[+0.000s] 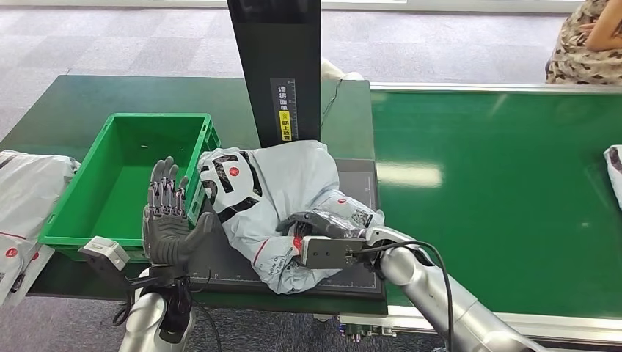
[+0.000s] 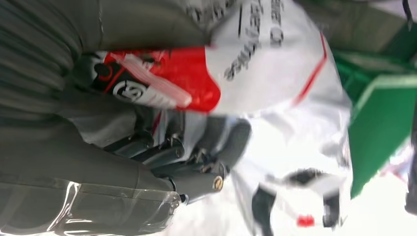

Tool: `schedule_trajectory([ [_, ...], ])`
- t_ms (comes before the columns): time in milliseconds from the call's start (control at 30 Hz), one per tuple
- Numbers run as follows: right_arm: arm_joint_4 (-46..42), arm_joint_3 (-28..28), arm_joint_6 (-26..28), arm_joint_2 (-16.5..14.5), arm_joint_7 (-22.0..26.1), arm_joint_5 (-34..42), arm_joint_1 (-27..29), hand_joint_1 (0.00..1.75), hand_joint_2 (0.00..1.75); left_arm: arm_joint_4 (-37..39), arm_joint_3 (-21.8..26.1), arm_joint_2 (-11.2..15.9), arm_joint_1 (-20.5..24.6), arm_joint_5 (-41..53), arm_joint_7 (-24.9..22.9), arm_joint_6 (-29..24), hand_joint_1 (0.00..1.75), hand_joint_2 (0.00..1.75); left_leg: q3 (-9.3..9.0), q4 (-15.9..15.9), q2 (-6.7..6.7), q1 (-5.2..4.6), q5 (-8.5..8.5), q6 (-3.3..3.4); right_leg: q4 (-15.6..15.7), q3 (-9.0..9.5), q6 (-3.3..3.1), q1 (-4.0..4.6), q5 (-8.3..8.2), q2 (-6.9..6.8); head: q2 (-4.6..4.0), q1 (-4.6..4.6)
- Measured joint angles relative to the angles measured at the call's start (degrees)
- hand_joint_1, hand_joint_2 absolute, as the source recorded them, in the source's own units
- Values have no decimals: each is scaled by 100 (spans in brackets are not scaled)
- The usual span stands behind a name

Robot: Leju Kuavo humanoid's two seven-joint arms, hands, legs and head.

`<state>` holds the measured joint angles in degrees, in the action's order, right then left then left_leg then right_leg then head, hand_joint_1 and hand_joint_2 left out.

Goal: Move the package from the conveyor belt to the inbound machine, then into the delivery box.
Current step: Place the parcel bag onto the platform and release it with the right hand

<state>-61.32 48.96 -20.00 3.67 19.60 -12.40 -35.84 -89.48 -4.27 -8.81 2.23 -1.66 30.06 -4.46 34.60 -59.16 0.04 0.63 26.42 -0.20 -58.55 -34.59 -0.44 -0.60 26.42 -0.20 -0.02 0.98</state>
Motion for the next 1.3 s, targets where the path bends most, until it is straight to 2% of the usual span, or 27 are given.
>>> schedule_trajectory([
  [367, -566, -947, 158, 129, 226, 26, 635, 0, 175, 0, 55, 36, -93, 0, 48, 20, 0, 175, 1, 0, -1, 0, 1, 0, 0, -1, 0, 0, 1, 0, 0, -1],
  [800, -1187, -2465, 590, 12, 454, 912, 1553, 0, 175, -11, 60, -5, -232, 97, 48, 105, 0, 175, 3, 1, -5, -1, 1, 1, 2, 1, 0, -1, 1, -6, 0, 0],
  [1000, -1287, -2757, 541, 1, 362, 268, 1907, 0, 175, -11, 59, -11, -262, 162, 48, 207, 0, 175, 2, 1, -2, 0, 1, 1, 1, 0, 0, 0, 1, -3, 0, 0],
  [1300, -909, -2515, 256, 42, 2, -824, 1796, 0, 175, -2, 52, -5, -270, 202, 45, 256, 0, 175, 0, 2, 0, 0, 0, 0, 0, 1, 0, 0, 0, -2, 0, -1],
])
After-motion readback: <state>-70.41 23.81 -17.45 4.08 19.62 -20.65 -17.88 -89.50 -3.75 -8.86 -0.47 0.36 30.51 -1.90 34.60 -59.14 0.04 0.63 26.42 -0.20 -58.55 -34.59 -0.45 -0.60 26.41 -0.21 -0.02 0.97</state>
